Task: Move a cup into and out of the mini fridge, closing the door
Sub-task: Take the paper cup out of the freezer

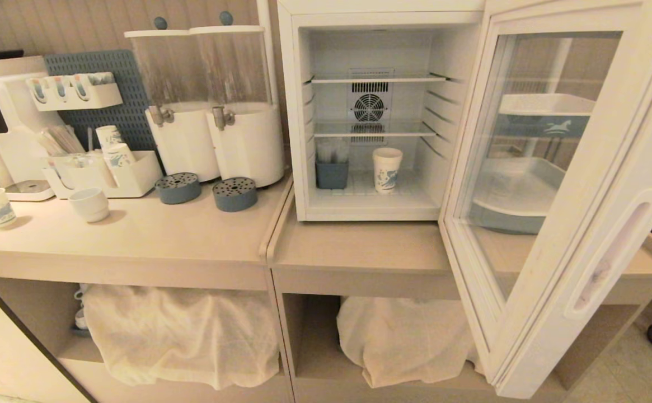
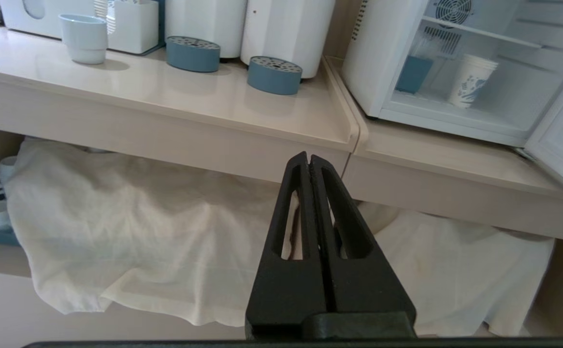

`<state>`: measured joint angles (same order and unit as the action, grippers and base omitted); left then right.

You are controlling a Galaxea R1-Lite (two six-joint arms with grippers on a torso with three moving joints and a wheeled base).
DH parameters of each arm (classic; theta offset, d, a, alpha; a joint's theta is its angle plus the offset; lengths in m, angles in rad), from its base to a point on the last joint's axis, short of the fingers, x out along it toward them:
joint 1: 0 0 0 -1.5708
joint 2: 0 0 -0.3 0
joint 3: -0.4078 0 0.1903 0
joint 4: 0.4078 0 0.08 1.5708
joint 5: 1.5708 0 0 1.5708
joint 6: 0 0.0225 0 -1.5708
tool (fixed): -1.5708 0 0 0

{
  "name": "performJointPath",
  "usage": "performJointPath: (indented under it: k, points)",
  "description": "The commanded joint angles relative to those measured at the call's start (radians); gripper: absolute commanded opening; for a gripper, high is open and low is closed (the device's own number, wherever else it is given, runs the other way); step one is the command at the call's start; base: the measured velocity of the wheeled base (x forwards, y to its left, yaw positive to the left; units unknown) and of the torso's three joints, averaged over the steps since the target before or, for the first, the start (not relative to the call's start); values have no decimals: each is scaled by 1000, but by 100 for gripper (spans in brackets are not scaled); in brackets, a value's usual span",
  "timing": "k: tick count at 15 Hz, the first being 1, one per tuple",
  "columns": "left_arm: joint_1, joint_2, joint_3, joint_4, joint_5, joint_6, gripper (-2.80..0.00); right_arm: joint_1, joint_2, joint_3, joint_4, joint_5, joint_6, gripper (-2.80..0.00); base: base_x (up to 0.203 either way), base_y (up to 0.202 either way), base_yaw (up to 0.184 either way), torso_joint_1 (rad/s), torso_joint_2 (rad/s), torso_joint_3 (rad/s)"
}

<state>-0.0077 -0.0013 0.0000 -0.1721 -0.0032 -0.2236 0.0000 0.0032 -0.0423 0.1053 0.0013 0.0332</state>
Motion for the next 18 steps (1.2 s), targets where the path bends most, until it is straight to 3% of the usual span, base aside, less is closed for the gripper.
performJointPath:
  k: [1, 18]
  points:
    - [0, -3, 40, -1, 0, -2, -280, 0, 0, -1, 1, 0, 1, -280, 0, 0, 0, 0, 0, 0]
    - [0, -3, 40, -1, -1, 0, -280, 0, 0, -1, -1, 0, 1, -280, 0, 183, 0, 3, 2, 2]
